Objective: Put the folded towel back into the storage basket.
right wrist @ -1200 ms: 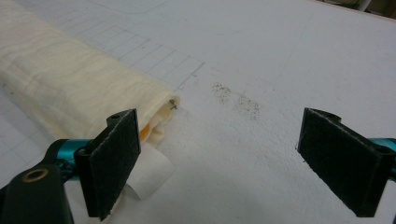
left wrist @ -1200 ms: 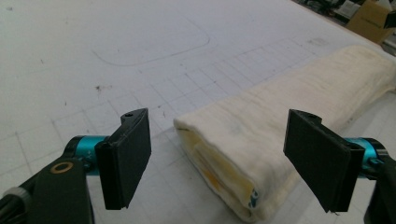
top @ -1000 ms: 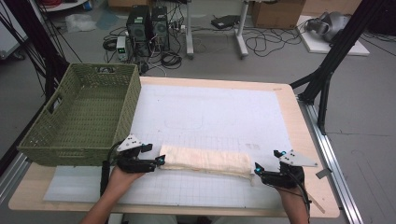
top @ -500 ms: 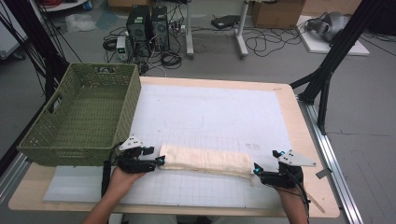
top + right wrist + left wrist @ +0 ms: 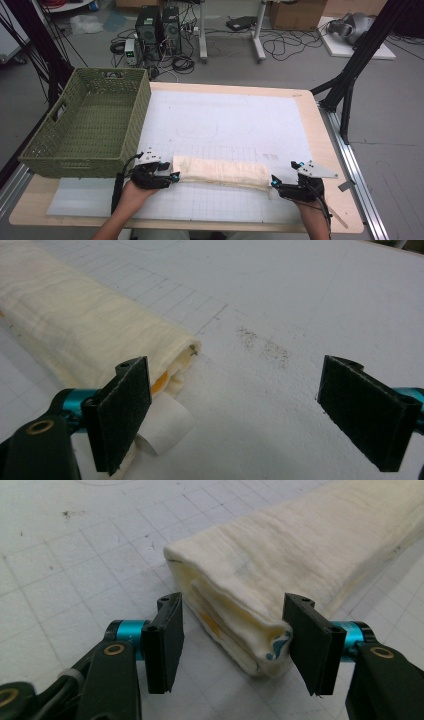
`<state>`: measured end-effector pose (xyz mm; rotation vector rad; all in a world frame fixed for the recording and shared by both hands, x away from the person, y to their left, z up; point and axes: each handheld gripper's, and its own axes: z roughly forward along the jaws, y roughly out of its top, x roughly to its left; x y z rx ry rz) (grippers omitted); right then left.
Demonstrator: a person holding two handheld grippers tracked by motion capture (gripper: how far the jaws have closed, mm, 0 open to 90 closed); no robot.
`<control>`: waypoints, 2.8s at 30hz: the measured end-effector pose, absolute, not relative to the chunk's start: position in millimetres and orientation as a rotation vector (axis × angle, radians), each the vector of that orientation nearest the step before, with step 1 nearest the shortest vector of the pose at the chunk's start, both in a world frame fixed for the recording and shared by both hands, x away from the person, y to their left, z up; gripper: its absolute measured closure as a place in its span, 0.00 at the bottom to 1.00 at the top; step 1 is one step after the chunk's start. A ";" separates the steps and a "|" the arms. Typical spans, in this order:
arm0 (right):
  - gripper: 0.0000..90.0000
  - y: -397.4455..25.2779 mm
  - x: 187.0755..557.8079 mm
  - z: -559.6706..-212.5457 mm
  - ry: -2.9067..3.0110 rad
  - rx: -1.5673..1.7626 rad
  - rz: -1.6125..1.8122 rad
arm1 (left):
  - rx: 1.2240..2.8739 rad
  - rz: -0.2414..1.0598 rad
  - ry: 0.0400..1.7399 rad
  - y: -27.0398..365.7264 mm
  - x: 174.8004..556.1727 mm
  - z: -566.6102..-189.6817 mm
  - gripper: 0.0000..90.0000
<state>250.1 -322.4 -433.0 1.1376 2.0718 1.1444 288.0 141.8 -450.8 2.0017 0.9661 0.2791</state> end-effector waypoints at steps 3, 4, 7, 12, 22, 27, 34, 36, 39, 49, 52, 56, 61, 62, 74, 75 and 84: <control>0.16 -321.4 250.1 -433.6 2.085 1.136 1.138 | 2.053 0.344 0.948 133.4 283.5 -449.2 0.46; 0.16 -320.9 250.1 -433.8 2.086 1.138 1.138 | 2.061 0.346 0.943 132.1 282.6 -448.7 0.47; 0.16 -320.3 250.5 -434.1 2.090 1.132 1.140 | 2.064 0.336 0.926 130.1 280.5 -448.2 0.56; 0.16 -319.0 251.0 -434.6 2.093 1.130 1.136 | 2.051 0.307 0.937 132.0 281.4 -449.0 0.58; 0.16 -317.5 252.4 -436.2 2.102 1.131 1.140 | 2.040 0.245 0.904 128.8 279.2 -449.2 0.88; 0.16 -315.7 252.2 -436.2 2.113 1.129 1.146 | 2.030 0.241 0.913 129.5 279.8 -448.0 0.89; 0.13 -309.4 254.1 -434.3 2.131 1.169 1.169 | 1.931 0.229 0.906 137.1 281.1 -442.4 0.89; 0.13 -307.1 255.1 -435.5 2.145 1.180 1.151 | 1.917 0.221 0.912 139.1 281.4 -441.8 0.89; 0.13 -303.8 256.4 -438.4 2.171 1.210 1.127 | 1.913 0.225 0.913 139.9 281.8 -442.2 0.89; 0.48 -297.0 254.0 -446.9 2.252 1.217 1.146 | 1.916 0.233 0.926 142.2 283.8 -444.5 0.88; 0.56 -294.8 253.5 -450.0 2.287 1.200 1.153 | 1.919 0.232 0.932 143.6 284.8 -445.7 0.88; 0.59 -293.2 250.6 -449.1 2.312 1.212 1.178 | 1.919 0.230 0.941 145.5 285.8 -446.9 0.87; 0.58 -285.7 249.0 -450.3 2.345 1.173 1.205 | 1.922 0.226 0.951 145.6 286.9 -448.4 0.87; 0.57 -283.4 249.4 -451.3 2.356 1.164 1.201 | 1.922 0.226 0.951 145.6 286.8 -448.4 0.87; 0.90 -279.5 248.1 -448.8 2.395 1.144 1.215 | 1.931 0.240 0.954 148.4 287.3 -448.2 0.89; 0.90 -279.4 247.9 -448.1 2.386 1.140 1.205 | 1.927 0.244 0.954 148.5 287.0 -447.8 0.89; 0.91 -288.9 245.6 -436.7 2.274 1.099 1.219 | 1.902 0.290 0.918 147.1 283.8 -440.7 0.90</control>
